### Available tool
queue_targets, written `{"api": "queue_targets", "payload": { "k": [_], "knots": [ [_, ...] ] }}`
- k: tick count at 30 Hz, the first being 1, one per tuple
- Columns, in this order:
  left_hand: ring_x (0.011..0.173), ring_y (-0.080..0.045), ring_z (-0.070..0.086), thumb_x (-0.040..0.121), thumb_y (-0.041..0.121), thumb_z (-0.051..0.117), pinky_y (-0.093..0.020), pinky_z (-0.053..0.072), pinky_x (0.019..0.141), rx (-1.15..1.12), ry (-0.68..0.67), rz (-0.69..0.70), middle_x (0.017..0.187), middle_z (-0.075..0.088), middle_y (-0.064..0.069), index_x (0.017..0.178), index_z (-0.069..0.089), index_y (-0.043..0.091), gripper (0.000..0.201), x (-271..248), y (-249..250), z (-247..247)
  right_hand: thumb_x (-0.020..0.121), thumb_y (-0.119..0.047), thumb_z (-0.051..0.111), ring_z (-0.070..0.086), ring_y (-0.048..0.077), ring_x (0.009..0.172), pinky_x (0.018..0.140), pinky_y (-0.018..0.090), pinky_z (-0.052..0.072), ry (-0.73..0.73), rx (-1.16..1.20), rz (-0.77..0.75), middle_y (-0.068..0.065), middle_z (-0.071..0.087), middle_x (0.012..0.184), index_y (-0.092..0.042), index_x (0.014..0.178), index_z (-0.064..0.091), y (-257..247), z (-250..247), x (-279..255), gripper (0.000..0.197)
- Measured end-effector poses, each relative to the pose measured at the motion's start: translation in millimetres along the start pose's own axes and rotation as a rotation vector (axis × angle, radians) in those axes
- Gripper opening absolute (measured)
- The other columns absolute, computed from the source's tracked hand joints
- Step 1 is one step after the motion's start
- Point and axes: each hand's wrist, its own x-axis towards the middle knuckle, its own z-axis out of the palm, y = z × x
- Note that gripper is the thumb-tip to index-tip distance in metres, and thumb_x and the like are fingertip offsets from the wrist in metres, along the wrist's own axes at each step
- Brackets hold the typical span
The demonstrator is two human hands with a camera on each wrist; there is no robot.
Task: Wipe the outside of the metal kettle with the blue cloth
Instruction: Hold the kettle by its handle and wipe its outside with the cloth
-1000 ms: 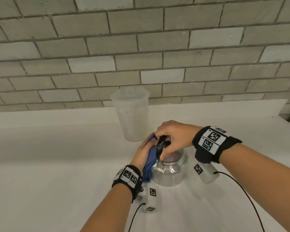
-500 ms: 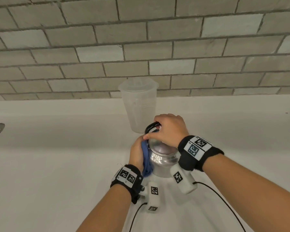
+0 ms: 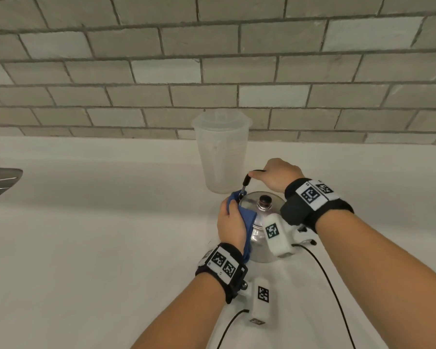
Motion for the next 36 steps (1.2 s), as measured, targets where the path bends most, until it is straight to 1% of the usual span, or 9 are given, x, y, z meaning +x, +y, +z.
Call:
{"api": "queue_targets", "payload": {
  "k": [5, 7, 11, 16, 21, 27, 31, 33, 36],
  "knots": [
    [0.112, -0.016, 0.060, 0.101, 0.025, 0.039, -0.029, 0.045, 0.099, 0.019, -0.028, 0.044, 0.119, 0.066, 0.001, 0.127, 0.060, 0.023, 0.033, -8, -1, -1, 0.097, -0.020, 0.049, 0.042, 0.018, 0.054, 0.048, 0.026, 0.037, -0.074, 0.626, 0.006, 0.013, 0.058, 0.087, -0.014, 0.114, 0.050, 17, -12, -14, 0.018],
    [0.114, -0.016, 0.059, 0.101, 0.024, 0.040, -0.031, 0.043, 0.104, 0.034, -0.090, 0.034, 0.121, 0.066, 0.000, 0.125, 0.061, 0.022, 0.032, -2, 1, -5, 0.100, -0.009, 0.037, 0.056, 0.021, 0.058, 0.056, 0.031, 0.052, -0.176, 0.728, -0.141, 0.017, 0.062, 0.091, -0.016, 0.120, 0.053, 25, -20, -25, 0.026],
    [0.110, -0.019, 0.061, 0.100, 0.021, 0.042, -0.031, 0.046, 0.101, 0.063, -0.190, -0.013, 0.118, 0.066, -0.005, 0.122, 0.061, 0.020, 0.028, 19, 8, -9, 0.098, -0.003, 0.045, 0.058, 0.023, 0.106, 0.098, 0.036, 0.047, -0.217, 0.134, -0.630, 0.006, 0.059, 0.114, -0.022, 0.116, 0.063, 39, -29, -28, 0.031],
    [0.104, -0.017, 0.063, 0.100, 0.020, 0.044, -0.025, 0.049, 0.092, 0.058, -0.228, -0.052, 0.115, 0.068, -0.005, 0.129, 0.060, 0.012, 0.034, 23, 14, -11, 0.082, -0.039, 0.069, 0.052, 0.021, 0.078, 0.066, 0.035, 0.047, -0.088, -0.514, -0.924, -0.001, 0.044, 0.111, -0.024, 0.095, 0.044, 30, -33, -16, 0.032],
    [0.115, -0.022, 0.060, 0.097, 0.024, 0.045, -0.039, 0.042, 0.108, 0.065, -0.181, -0.036, 0.125, 0.066, -0.008, 0.128, 0.062, 0.015, 0.037, 22, 10, -13, 0.084, -0.058, 0.056, 0.043, 0.018, 0.058, 0.060, 0.030, 0.039, 0.021, -0.440, -0.856, -0.001, 0.038, 0.101, -0.026, 0.089, 0.036, 31, -19, -12, 0.038],
    [0.118, -0.021, 0.058, 0.100, 0.019, 0.041, -0.035, 0.042, 0.108, 0.028, -0.122, 0.009, 0.125, 0.064, -0.006, 0.120, 0.060, 0.023, 0.027, 7, 9, -15, 0.093, -0.020, 0.056, 0.054, 0.023, 0.071, 0.068, 0.036, 0.050, 0.204, -0.212, -0.760, 0.000, 0.042, 0.107, -0.019, 0.086, 0.041, 27, 9, -15, 0.017],
    [0.118, -0.020, 0.058, 0.101, 0.016, 0.041, -0.035, 0.041, 0.109, 0.047, -0.159, 0.012, 0.124, 0.064, -0.005, 0.119, 0.060, 0.022, 0.027, 10, 12, -18, 0.081, -0.003, 0.063, 0.053, 0.027, 0.109, 0.085, 0.042, 0.050, -0.110, -0.115, -0.760, 0.002, 0.041, 0.119, -0.019, 0.092, 0.038, 27, -9, -13, 0.032],
    [0.118, -0.020, 0.059, 0.100, 0.018, 0.042, -0.039, 0.040, 0.110, 0.056, -0.179, -0.007, 0.125, 0.065, -0.006, 0.126, 0.060, 0.017, 0.032, 15, 12, -20, 0.075, -0.003, 0.072, 0.023, 0.015, 0.139, 0.105, 0.039, 0.040, -0.363, -0.129, -0.692, 0.000, 0.023, 0.147, -0.017, 0.102, 0.038, 29, -23, -12, 0.046],
    [0.118, -0.020, 0.059, 0.100, 0.020, 0.042, -0.042, 0.039, 0.111, 0.064, -0.197, -0.018, 0.126, 0.065, -0.006, 0.131, 0.058, 0.014, 0.036, 20, 11, -21, 0.056, -0.024, 0.092, 0.009, 0.017, 0.142, 0.114, 0.037, 0.029, -0.534, -0.193, -0.624, -0.005, 0.006, 0.151, -0.019, 0.100, 0.033, 22, -35, -14, 0.073]
  ]
}}
